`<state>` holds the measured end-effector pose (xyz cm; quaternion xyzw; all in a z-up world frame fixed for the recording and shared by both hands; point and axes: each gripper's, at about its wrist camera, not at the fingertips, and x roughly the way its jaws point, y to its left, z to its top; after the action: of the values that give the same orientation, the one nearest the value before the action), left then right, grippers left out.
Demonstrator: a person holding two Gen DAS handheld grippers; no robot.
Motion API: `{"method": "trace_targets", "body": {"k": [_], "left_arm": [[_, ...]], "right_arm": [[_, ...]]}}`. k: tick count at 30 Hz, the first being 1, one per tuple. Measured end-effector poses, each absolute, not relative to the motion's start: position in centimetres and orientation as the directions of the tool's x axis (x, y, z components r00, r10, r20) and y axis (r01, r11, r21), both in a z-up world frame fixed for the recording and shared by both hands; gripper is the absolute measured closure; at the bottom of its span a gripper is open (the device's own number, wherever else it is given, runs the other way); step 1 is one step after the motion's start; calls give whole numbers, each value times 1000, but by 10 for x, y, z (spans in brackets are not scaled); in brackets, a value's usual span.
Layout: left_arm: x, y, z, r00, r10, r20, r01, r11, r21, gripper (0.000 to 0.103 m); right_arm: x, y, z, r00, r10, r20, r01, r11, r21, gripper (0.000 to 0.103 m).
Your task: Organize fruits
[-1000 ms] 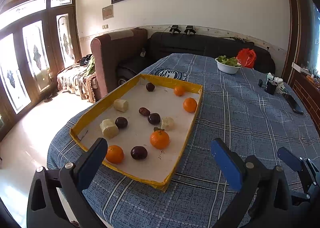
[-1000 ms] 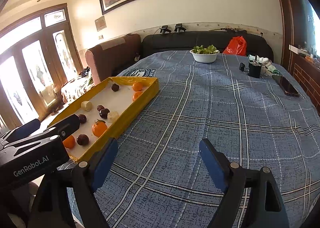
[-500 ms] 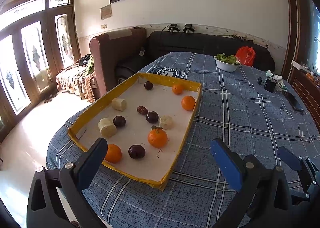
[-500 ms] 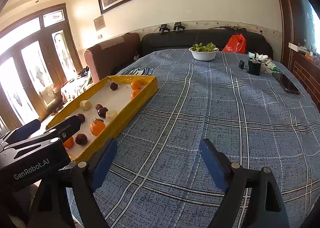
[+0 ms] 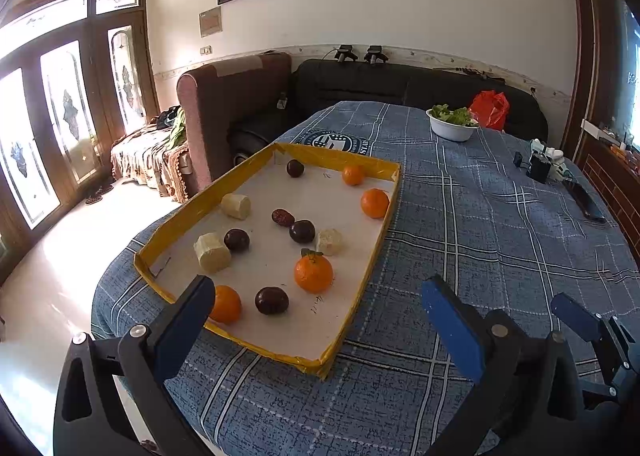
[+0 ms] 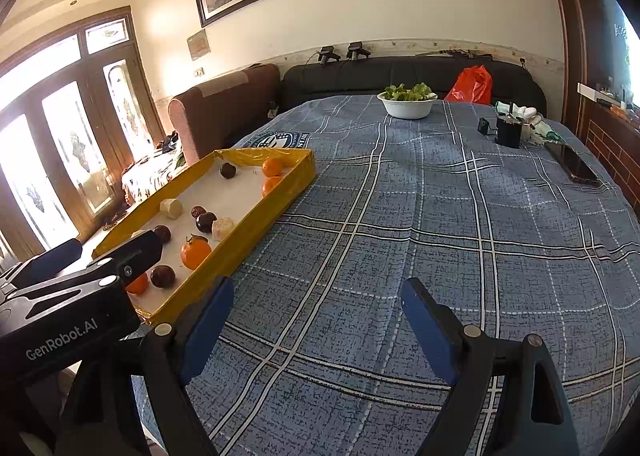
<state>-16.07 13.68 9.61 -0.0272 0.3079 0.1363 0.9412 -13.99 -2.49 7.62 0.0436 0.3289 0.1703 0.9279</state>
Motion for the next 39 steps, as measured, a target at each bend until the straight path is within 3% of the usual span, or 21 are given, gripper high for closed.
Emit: {"method": "trace_targets", "body": {"k": [31,36,39], "left_arm": [[-157,148,91,757,228,-612,-271,962,23,0],[-165,149,97,775,260,-576,-299,954,28,0],[-177,147,109,793,351,-498,-370,927,64,0]], "right_arm": [[-133,-20,69,708,340,-619,-281,940,195,13],[-136,-18,70,714,339,-613,-288,940,184,13],[-139,-17,71,720,338,-606,-293,940,175,13]]}}
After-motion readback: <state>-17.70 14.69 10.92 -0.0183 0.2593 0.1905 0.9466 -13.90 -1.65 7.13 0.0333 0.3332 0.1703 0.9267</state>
